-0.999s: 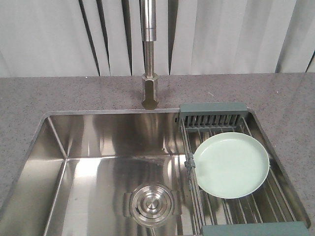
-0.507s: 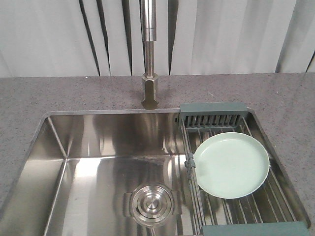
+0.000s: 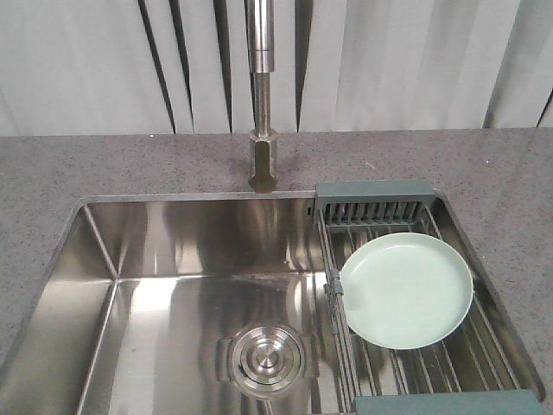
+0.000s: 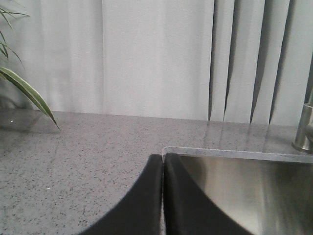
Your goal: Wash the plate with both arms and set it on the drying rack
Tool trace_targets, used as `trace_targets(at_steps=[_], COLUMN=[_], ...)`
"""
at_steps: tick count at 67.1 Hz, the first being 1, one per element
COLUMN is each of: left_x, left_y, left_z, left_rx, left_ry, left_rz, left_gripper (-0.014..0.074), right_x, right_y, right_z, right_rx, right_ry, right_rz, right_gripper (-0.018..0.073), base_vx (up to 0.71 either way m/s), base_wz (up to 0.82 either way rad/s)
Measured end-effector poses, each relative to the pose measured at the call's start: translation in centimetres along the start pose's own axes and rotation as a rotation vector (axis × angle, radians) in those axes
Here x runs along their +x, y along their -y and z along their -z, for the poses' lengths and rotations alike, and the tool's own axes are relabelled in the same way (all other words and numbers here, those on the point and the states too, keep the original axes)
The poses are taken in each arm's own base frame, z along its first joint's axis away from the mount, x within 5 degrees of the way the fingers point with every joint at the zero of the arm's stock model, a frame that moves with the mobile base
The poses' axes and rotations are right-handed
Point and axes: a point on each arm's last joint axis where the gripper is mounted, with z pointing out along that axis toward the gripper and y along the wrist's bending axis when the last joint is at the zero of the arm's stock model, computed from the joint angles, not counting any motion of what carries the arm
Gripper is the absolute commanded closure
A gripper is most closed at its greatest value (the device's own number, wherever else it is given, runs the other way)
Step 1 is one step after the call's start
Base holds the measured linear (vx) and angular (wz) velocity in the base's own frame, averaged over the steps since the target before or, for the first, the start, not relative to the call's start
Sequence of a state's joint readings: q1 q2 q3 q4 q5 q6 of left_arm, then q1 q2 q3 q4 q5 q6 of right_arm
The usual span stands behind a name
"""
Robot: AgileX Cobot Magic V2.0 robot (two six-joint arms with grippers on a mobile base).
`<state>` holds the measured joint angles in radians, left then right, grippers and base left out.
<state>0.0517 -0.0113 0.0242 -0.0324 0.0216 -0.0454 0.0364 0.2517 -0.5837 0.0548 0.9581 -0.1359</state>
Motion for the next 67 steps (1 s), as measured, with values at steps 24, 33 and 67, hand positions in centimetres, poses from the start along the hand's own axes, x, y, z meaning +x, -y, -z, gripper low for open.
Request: trace_targets(at_steps=[24, 33, 67], left_x=[0.0, 0.0, 0.0], left_y=[0.0, 0.0, 0.0], left_z=[0.0, 0.0, 0.0], left_rx=[0.0, 0.0, 0.0], left_ry=[0.0, 0.0, 0.0], left_rz=[0.0, 0.0, 0.0], left_gripper=[0.0603, 0.0603, 0.0603], right_x=[2.6, 3.9, 7.9], right_y=[-0.2, -0.1, -0.4], right_z=[-3.2, -4.4, -7.3], right_rx=[0.016, 0.042, 0.029], right_ry=[0.337, 0.459, 0.576], right_rz=[-0.053, -0.059, -0.048], right_gripper=[0.0568, 0.0568, 0.0568], base_vx=[0.0, 0.0, 0.0], base_wz=[0.0, 0.0, 0.0])
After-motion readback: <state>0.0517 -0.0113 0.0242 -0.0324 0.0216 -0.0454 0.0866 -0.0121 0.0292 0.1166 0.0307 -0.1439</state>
